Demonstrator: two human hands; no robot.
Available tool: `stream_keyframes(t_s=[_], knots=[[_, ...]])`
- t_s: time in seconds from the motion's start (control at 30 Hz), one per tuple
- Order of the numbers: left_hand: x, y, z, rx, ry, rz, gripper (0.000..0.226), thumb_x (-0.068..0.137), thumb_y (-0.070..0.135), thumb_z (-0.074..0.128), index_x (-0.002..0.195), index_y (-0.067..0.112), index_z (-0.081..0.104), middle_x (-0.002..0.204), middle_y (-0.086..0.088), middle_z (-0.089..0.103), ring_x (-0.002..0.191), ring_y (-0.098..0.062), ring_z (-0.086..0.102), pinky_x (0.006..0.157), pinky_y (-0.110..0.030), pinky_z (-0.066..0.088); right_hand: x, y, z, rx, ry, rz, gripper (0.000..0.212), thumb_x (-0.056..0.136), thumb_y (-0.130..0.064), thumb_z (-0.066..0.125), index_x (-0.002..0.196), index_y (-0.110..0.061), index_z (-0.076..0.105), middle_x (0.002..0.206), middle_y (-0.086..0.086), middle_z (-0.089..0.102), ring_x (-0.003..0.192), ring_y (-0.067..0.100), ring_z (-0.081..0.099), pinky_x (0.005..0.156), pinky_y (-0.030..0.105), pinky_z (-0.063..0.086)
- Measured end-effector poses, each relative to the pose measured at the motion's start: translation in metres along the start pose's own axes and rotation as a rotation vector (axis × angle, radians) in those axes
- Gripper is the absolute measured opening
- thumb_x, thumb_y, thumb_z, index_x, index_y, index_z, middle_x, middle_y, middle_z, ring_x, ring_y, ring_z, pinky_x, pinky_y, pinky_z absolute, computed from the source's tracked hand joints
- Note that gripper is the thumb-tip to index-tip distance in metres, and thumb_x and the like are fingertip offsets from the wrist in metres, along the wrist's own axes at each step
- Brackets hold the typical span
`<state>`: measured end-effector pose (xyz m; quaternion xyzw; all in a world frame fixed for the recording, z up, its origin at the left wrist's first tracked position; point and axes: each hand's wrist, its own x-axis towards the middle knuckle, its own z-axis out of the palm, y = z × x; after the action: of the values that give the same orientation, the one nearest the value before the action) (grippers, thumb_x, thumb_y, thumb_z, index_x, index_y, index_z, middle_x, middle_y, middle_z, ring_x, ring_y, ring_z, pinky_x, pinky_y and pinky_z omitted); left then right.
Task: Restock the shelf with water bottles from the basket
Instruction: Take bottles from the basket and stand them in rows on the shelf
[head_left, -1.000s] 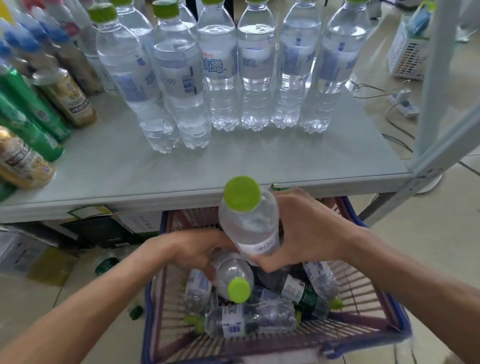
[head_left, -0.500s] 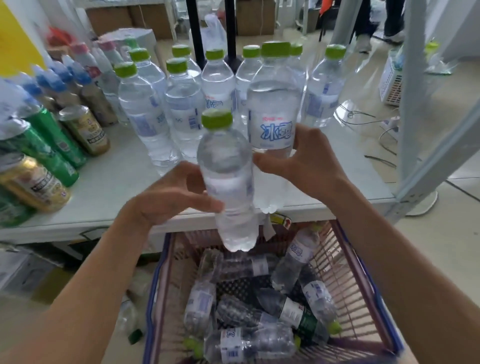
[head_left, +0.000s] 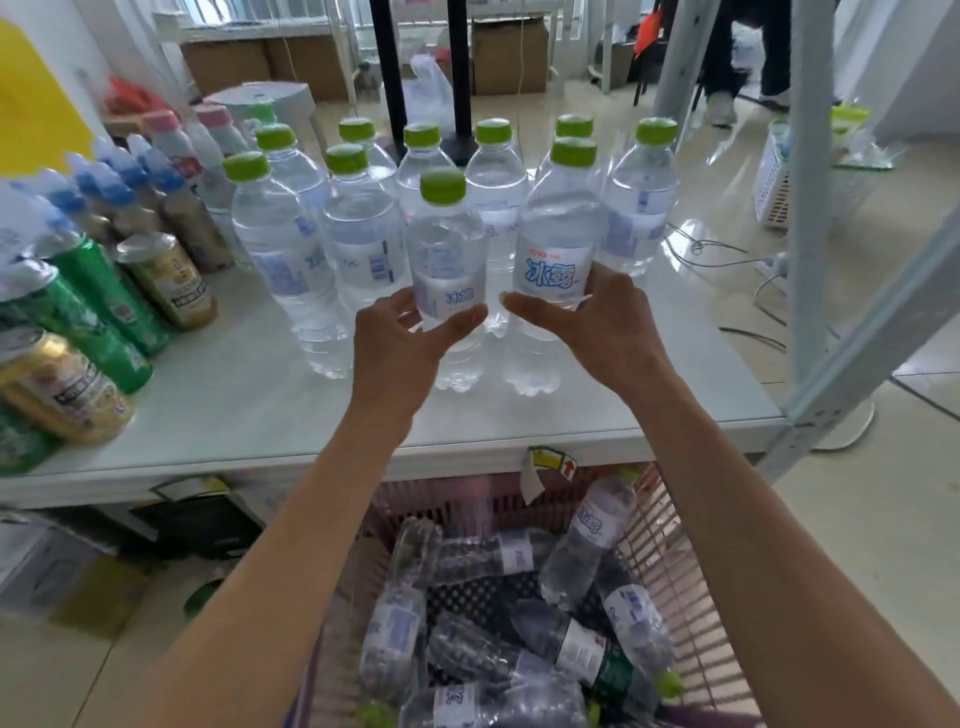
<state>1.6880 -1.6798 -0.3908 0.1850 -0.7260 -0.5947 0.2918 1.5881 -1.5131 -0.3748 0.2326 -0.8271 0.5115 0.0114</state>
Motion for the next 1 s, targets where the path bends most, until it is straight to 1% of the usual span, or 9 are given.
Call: stream_keyframes(t_s=[0.1, 0.27, 0.37, 0.47, 0.57, 0.67, 0.8, 0.9, 1.0], knots=[[0.003, -0.002, 0.006, 0.019, 0.046, -0.008, 0.037, 0.077, 0.026, 0.089, 0.111, 0.02, 0.076, 0.105, 0.009, 0.078, 0.101, -0.004, 0.072, 0.097, -0.029, 0.056, 0.002, 0.003, 0.012, -0.01, -0.015, -0.002, 0.066, 0.07, -0.06, 0.084, 0.121, -0.02, 0.071, 0.103, -0.009, 0.076, 0.089, 0.004, 0.071, 0.068, 0.008, 0.047], [0.006, -0.017, 0.013, 0.295, 0.073, 0.061, 0.054, 0.083, 0.04, 0.083, 0.128, 0.018, 0.065, 0.122, 0.005, 0.065, 0.114, -0.016, 0.065, 0.102, -0.043, 0.054, 0.008, 0.01, 0.019, -0.041, -0.061, -0.031, 0.072, 0.066, -0.06, 0.086, 0.125, -0.023, 0.068, 0.109, -0.01, 0.076, 0.095, 0.005, 0.07, 0.071, 0.012, 0.047], [0.0, -0.023, 0.014, 0.428, 0.085, 0.117, 0.053, 0.089, 0.04, 0.076, 0.132, 0.015, 0.058, 0.117, 0.006, 0.055, 0.116, -0.018, 0.059, 0.1, -0.037, 0.05, 0.016, 0.015, 0.01, -0.255, -0.294, -0.023, 0.076, 0.072, -0.053, 0.086, 0.136, -0.025, 0.059, 0.121, -0.007, 0.07, 0.104, 0.01, 0.063, 0.082, 0.023, 0.045], [-0.005, -0.029, 0.015, 0.656, 0.064, 0.101, 0.057, 0.093, 0.051, 0.066, 0.125, 0.005, 0.056, 0.11, -0.004, 0.054, 0.108, -0.024, 0.058, 0.086, -0.029, 0.045, 0.019, 0.024, 0.007, -0.448, -0.458, 0.03, 0.071, 0.076, -0.055, 0.082, 0.135, -0.026, 0.056, 0.114, -0.006, 0.064, 0.092, 0.015, 0.06, 0.082, 0.031, 0.046], [-0.009, -0.04, 0.018, 0.764, 0.082, 0.168, 0.067, 0.094, 0.054, 0.063, 0.132, 0.001, 0.051, 0.122, -0.012, 0.05, 0.112, -0.028, 0.058, 0.097, -0.036, 0.052, 0.02, 0.026, 0.008, -0.405, -0.429, 0.027, 0.066, 0.075, -0.057, 0.081, 0.129, -0.025, 0.06, 0.111, -0.004, 0.066, 0.077, 0.012, 0.068, 0.079, 0.035, 0.056], [-0.014, -0.048, 0.023, 0.742, 0.138, 0.194, 0.067, 0.092, 0.045, 0.071, 0.134, 0.0, 0.046, 0.122, -0.015, 0.045, 0.1, -0.028, 0.059, 0.085, -0.035, 0.057, 0.02, 0.029, 0.012, -0.365, -0.403, 0.015, 0.06, 0.072, -0.054, 0.085, 0.12, -0.024, 0.064, 0.099, -0.004, 0.072, 0.065, 0.009, 0.073, 0.074, 0.032, 0.059], [-0.018, -0.06, 0.028, 0.673, 0.171, 0.208, 0.058, 0.087, 0.033, 0.08, 0.117, -0.002, 0.045, 0.108, -0.016, 0.049, 0.078, -0.024, 0.053, 0.067, -0.025, 0.049, 0.012, 0.042, 0.025, -0.317, -0.377, -0.014, 0.058, 0.072, -0.039, 0.09, 0.121, -0.021, 0.066, 0.096, -0.006, 0.074, 0.083, 0.013, 0.07, 0.086, 0.032, 0.056], [-0.014, -0.067, 0.027, 0.681, 0.131, 0.219, 0.044, 0.09, 0.026, 0.077, 0.105, -0.001, 0.045, 0.098, -0.013, 0.047, 0.07, -0.022, 0.051, 0.063, -0.024, 0.045, 0.011, 0.047, 0.033, -0.285, -0.305, -0.043, 0.054, 0.074, -0.035, 0.09, 0.119, -0.016, 0.067, 0.08, -0.012, 0.066, 0.081, 0.014, 0.066, 0.077, 0.026, 0.047], [-0.012, -0.069, 0.026, 0.652, 0.103, 0.249, 0.034, 0.093, 0.019, 0.073, 0.103, 0.001, 0.046, 0.097, -0.012, 0.048, 0.073, -0.026, 0.055, 0.065, -0.029, 0.051, 0.014, 0.05, 0.04, -0.278, -0.251, -0.056, 0.053, 0.074, -0.037, 0.09, 0.116, -0.013, 0.067, 0.088, -0.003, 0.067, 0.082, 0.016, 0.064, 0.075, 0.025, 0.043]])
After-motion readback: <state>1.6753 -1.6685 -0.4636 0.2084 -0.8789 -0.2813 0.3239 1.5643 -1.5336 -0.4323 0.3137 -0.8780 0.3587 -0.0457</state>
